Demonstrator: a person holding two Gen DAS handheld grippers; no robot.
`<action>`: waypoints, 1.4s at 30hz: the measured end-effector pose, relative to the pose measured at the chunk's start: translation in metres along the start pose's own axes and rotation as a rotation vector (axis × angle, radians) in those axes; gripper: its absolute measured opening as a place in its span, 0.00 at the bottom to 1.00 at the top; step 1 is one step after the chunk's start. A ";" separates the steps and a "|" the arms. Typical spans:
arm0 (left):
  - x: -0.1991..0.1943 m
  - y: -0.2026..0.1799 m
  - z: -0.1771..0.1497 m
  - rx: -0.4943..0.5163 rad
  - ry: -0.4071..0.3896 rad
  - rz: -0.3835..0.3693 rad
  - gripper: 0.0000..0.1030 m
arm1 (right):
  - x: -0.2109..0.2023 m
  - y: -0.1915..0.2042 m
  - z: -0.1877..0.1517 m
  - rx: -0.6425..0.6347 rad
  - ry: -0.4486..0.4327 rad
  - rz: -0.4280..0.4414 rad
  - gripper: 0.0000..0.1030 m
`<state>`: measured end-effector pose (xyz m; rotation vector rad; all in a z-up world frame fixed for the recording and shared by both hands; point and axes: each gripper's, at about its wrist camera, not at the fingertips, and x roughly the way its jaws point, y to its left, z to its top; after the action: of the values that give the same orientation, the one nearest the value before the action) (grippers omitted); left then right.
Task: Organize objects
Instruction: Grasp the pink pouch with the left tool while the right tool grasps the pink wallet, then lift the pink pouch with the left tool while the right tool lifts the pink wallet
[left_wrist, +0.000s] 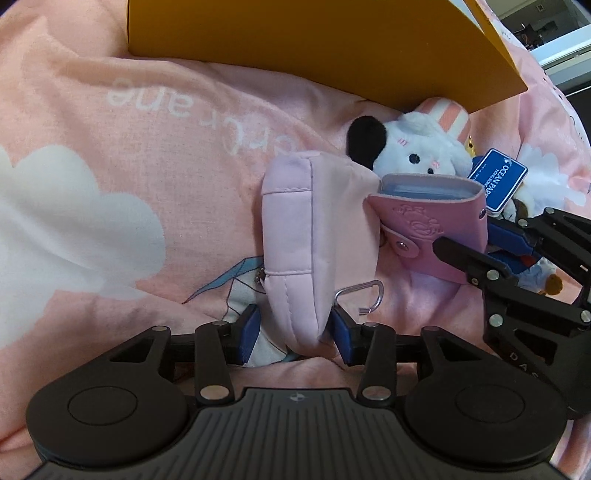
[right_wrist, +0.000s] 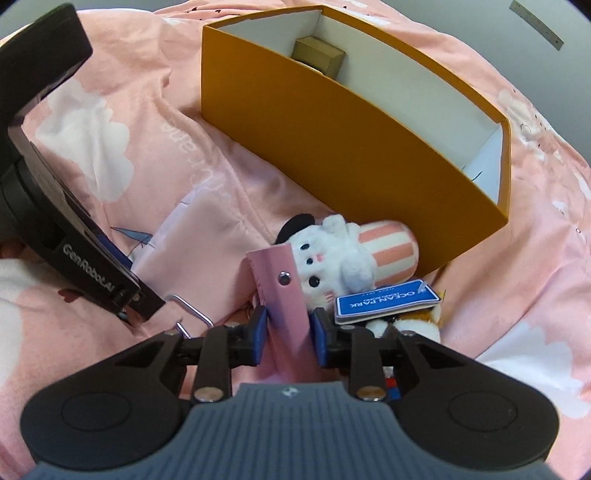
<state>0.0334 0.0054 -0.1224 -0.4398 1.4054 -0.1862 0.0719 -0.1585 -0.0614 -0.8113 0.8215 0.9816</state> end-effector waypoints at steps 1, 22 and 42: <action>-0.002 0.001 -0.001 0.001 -0.005 -0.012 0.33 | -0.001 0.001 0.000 0.003 -0.004 -0.001 0.25; -0.111 0.001 -0.003 0.000 -0.267 0.038 0.25 | -0.037 -0.022 0.022 0.194 -0.150 0.188 0.18; -0.052 0.022 -0.009 -0.097 -0.016 -0.007 0.67 | -0.009 -0.013 0.020 0.246 -0.065 0.234 0.18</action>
<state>0.0134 0.0437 -0.0854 -0.5252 1.4014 -0.1200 0.0851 -0.1485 -0.0420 -0.4771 0.9742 1.0818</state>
